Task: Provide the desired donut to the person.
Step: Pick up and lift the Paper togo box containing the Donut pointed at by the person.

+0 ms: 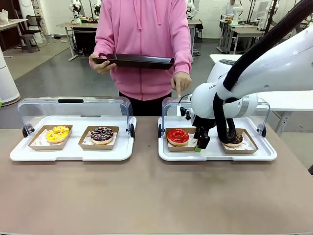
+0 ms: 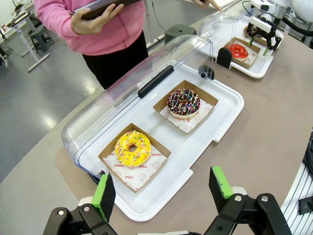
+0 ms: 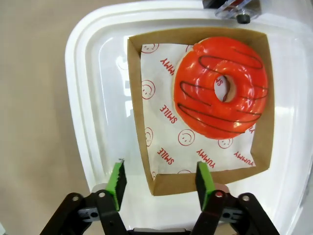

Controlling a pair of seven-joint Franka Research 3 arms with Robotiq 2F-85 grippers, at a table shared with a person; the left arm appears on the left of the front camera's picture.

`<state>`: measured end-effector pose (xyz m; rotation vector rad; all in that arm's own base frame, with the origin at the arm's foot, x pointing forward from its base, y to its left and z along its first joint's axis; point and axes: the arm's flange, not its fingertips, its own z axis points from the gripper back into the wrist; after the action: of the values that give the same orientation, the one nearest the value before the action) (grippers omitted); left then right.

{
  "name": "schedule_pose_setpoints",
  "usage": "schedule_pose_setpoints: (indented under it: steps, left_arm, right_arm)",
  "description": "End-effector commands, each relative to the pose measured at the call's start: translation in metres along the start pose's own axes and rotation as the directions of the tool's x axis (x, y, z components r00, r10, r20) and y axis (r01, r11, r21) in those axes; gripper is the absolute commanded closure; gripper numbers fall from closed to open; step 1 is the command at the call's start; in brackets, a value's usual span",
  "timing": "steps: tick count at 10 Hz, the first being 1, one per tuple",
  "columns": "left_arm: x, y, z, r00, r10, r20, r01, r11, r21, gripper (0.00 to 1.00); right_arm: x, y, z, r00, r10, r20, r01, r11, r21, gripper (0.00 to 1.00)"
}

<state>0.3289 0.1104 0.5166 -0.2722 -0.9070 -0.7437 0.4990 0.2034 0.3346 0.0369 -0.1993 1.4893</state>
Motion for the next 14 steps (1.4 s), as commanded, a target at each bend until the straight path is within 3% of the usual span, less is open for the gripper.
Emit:
schedule_pose_setpoints:
  steps: [1,2,3,5,9,11,14]
  left_arm:
    - [-0.001,0.001,0.000,1.000,0.004,0.008,-0.004,1.000,-0.007,0.00]
    - [-0.001,0.001,0.000,1.000,0.004,0.008,-0.004,1.000,-0.007,0.00]
    - [-0.001,0.001,0.000,1.000,0.004,0.008,-0.004,1.000,-0.007,0.00]
    - [-0.001,0.001,0.000,1.000,0.004,0.008,-0.004,1.000,-0.007,0.00]
    - [-0.001,0.001,0.000,1.000,0.004,0.008,-0.004,1.000,-0.007,0.00]
    - [-0.001,0.001,0.000,1.000,0.004,0.008,-0.004,1.000,-0.007,0.00]
    - [-0.001,0.001,0.000,1.000,0.004,0.008,-0.004,1.000,-0.007,0.00]
  right_arm:
    - [0.007,-0.005,-0.010,0.999,0.006,-0.039,-0.006,1.000,-0.001,1.00]
    - [0.009,-0.007,-0.015,0.998,0.007,-0.055,-0.006,1.000,0.003,1.00]
    - [0.011,-0.007,-0.019,0.998,0.011,-0.056,-0.010,1.000,0.016,0.84]
    - [0.011,-0.006,-0.019,0.999,0.030,-0.038,-0.029,0.999,0.027,1.00]
    - [0.002,0.018,0.005,0.997,0.068,-0.042,-0.066,0.997,0.033,1.00]
    - [-0.023,0.056,0.047,0.996,0.088,-0.028,-0.086,0.995,0.051,1.00]
    - [-0.051,0.132,0.119,0.990,0.140,-0.011,-0.141,0.988,-0.057,1.00]
